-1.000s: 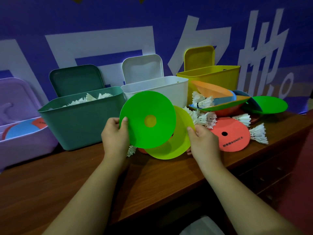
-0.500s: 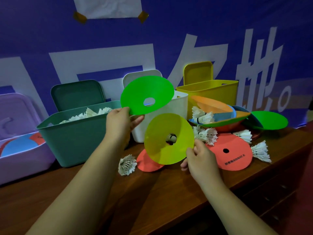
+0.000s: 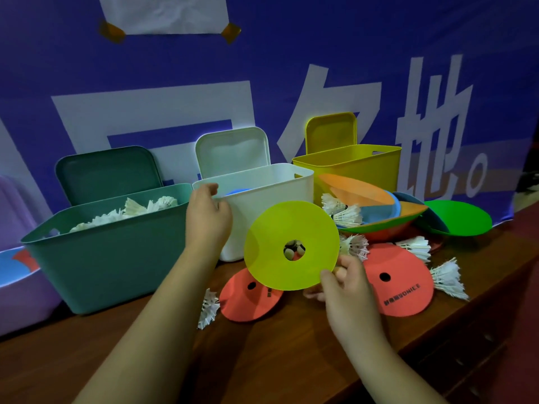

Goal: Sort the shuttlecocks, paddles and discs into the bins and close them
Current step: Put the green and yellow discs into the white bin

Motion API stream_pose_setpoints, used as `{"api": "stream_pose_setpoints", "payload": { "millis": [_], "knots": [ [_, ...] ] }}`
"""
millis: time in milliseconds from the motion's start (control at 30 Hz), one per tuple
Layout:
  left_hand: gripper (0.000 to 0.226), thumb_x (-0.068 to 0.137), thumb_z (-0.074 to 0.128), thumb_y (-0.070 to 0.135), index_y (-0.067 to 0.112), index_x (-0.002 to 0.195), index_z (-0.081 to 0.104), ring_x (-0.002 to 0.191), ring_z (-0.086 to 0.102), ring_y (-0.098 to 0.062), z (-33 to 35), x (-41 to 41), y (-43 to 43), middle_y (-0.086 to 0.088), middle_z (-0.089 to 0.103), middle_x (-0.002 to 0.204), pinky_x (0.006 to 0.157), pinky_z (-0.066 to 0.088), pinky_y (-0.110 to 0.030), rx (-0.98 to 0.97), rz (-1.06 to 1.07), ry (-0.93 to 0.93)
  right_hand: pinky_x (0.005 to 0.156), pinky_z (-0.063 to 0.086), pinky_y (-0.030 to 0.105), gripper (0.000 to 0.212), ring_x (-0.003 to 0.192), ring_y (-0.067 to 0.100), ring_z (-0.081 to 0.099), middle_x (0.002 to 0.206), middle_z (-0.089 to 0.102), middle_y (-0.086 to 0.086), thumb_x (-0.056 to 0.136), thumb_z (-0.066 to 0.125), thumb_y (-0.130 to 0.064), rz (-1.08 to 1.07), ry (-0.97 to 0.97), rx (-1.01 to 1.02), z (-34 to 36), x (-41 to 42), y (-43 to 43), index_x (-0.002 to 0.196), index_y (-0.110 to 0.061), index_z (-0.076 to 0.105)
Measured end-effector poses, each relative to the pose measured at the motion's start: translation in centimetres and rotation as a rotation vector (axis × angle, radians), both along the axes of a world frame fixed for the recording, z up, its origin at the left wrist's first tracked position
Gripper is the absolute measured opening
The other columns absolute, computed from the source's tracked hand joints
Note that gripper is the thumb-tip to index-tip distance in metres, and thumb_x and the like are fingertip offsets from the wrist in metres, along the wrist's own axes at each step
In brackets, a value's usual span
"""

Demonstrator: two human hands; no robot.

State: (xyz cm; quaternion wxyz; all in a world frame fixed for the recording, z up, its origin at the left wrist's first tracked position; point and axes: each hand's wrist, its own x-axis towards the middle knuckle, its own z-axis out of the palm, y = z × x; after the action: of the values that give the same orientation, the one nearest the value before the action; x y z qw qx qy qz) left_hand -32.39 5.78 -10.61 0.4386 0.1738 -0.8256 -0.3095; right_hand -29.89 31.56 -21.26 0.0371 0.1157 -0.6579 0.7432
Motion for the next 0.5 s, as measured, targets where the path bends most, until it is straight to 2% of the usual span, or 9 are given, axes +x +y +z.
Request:
{"api": "stream_pose_setpoints", "payload": {
  "millis": [100, 167, 233, 267, 367, 500],
  "knots": [
    [0.027, 0.094, 0.054, 0.013, 0.017, 0.111, 0.074, 0.112, 0.058, -0.017, -1.6, -0.2, -0.4, 0.001, 0.056, 0.129, 0.090, 0.039, -0.025, -0.121, -0.008, -0.032, 0.083, 0.063, 0.046, 0.027, 0.084, 0.023, 0.079, 0.101, 0.079, -0.005, 0.106, 0.053, -0.006, 0.034, -0.029, -0.106, 0.8, 0.2, 0.2, 0.128, -0.019, 0.054],
    [0.023, 0.095, 0.055, 0.016, 0.022, 0.102, 0.076, 0.102, 0.058, -0.013, -1.8, -0.3, -0.9, 0.009, 0.056, 0.124, 0.083, 0.041, -0.027, -0.167, 0.023, -0.049, 0.087, 0.062, 0.051, 0.025, 0.089, 0.023, 0.079, 0.106, 0.079, -0.003, 0.106, 0.053, -0.006, 0.026, -0.023, -0.138, 1.7, -0.1, 0.1, 0.128, -0.018, 0.055],
    [0.023, 0.095, 0.054, 0.015, 0.022, 0.101, 0.075, 0.097, 0.060, -0.016, -1.5, -0.3, -1.2, 0.010, 0.058, 0.119, 0.079, 0.044, -0.030, -0.179, 0.045, -0.042, 0.088, 0.061, 0.060, 0.025, 0.092, 0.031, 0.079, 0.110, 0.079, 0.008, 0.105, 0.051, -0.005, 0.049, -0.020, -0.224, 3.4, -0.9, -0.4, 0.127, -0.013, 0.057],
    [0.023, 0.095, 0.053, 0.015, 0.022, 0.101, 0.075, 0.095, 0.060, -0.017, -1.3, -0.2, -1.3, 0.010, 0.059, 0.117, 0.077, 0.044, -0.031, -0.181, 0.052, -0.036, 0.087, 0.061, 0.061, 0.025, 0.092, 0.032, 0.079, 0.111, 0.078, 0.011, 0.104, 0.050, -0.003, 0.066, -0.027, -0.284, 4.5, -1.6, -0.9, 0.126, -0.010, 0.057],
    [0.024, 0.094, 0.052, 0.014, 0.025, 0.097, 0.073, 0.087, 0.057, -0.017, -1.2, -0.1, -1.3, 0.012, 0.057, 0.113, 0.072, 0.044, -0.033, -0.208, 0.073, -0.050, 0.079, 0.065, 0.045, 0.020, 0.085, 0.027, 0.078, 0.105, 0.078, 0.016, 0.103, 0.047, 0.003, 0.120, -0.042, -0.463, 8.8, -4.0, -2.6, 0.119, -0.003, 0.058],
    [0.022, 0.092, 0.052, 0.014, 0.026, 0.095, 0.070, 0.084, 0.058, -0.021, -1.3, -0.1, -1.2, 0.012, 0.054, 0.112, 0.070, 0.047, -0.035, -0.222, 0.076, -0.065, 0.086, 0.065, 0.047, 0.012, 0.080, 0.028, 0.076, 0.094, 0.070, 0.019, 0.104, 0.049, 0.002, 0.193, -0.078, -0.562, 13.8, -8.2, -5.5, 0.115, 0.001, 0.053]
  ]
}}
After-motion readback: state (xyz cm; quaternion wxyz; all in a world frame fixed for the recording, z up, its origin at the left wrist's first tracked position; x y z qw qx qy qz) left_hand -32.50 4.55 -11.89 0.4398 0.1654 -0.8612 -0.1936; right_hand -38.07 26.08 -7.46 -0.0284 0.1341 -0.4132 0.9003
